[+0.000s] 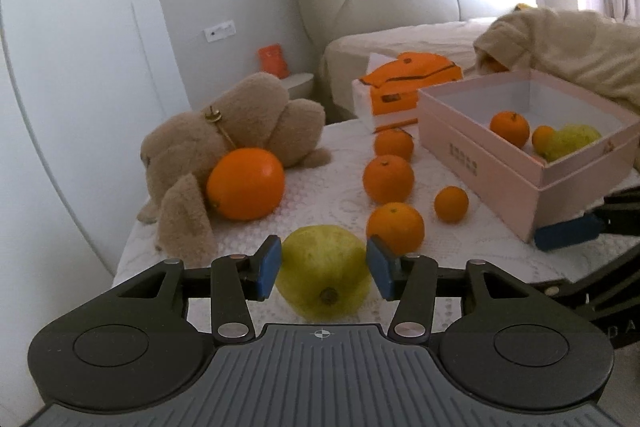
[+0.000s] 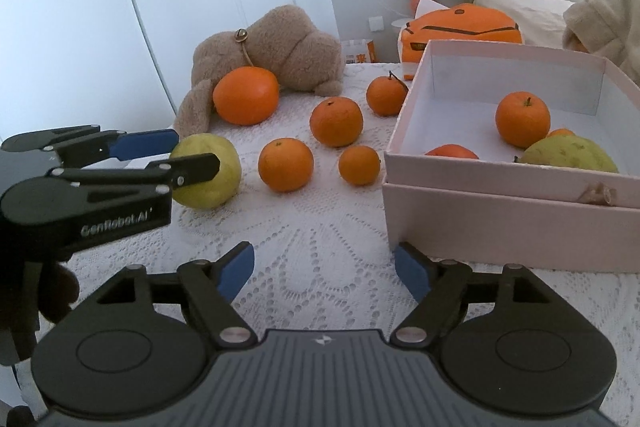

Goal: Organize fruits
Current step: 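Grasp the green pear with the left gripper and lift it, then grasp a small orange with the right gripper while the left gripper holds the pear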

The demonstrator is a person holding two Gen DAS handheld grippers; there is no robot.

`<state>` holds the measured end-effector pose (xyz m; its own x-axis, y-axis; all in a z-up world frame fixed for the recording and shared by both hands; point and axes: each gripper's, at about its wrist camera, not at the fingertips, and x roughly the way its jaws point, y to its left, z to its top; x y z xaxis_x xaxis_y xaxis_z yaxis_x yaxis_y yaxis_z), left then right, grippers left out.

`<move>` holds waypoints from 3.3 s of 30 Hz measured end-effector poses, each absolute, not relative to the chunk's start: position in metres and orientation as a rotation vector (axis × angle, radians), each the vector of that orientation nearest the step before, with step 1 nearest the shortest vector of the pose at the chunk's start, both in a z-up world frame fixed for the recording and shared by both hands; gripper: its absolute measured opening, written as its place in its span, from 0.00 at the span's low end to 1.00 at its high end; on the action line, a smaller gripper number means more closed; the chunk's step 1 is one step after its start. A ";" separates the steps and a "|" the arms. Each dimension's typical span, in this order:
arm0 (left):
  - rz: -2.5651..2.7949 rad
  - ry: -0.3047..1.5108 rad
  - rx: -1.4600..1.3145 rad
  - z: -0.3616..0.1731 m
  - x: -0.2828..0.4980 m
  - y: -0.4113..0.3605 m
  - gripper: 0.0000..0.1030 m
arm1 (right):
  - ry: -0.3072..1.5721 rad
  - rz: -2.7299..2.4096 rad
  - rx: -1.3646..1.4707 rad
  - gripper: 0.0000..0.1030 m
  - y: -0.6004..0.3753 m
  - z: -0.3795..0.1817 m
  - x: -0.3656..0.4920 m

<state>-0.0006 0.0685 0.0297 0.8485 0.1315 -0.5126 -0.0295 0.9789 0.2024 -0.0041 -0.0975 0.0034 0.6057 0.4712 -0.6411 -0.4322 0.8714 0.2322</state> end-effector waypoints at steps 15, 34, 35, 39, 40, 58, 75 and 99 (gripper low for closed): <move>-0.007 0.649 -0.074 0.009 0.013 0.095 0.67 | 0.757 0.529 0.043 0.80 -0.095 0.001 -0.005; -0.025 0.653 -0.160 -0.003 0.022 0.103 0.66 | 0.755 0.532 0.038 0.83 -0.094 0.001 -0.006; -0.032 0.650 -0.181 -0.003 0.022 0.106 0.66 | 0.755 0.532 0.038 0.83 -0.094 0.001 -0.006; -0.055 0.635 -0.285 -0.003 0.018 0.119 0.66 | 0.754 0.532 0.038 0.83 -0.094 0.001 -0.006; -0.053 0.632 -0.296 -0.003 0.017 0.121 0.66 | 0.754 0.532 0.038 0.83 -0.093 0.001 -0.006; 0.161 0.496 -0.247 0.006 -0.019 0.175 0.66 | 0.803 0.521 -0.191 1.00 -0.061 -0.004 -0.012; 0.092 0.551 -0.298 -0.003 -0.016 0.174 0.66 | 0.671 0.476 -0.458 0.41 -0.029 0.057 0.007; 0.079 0.559 -0.345 -0.004 -0.015 0.180 0.66 | 0.872 0.623 -0.475 0.30 -0.018 0.064 0.034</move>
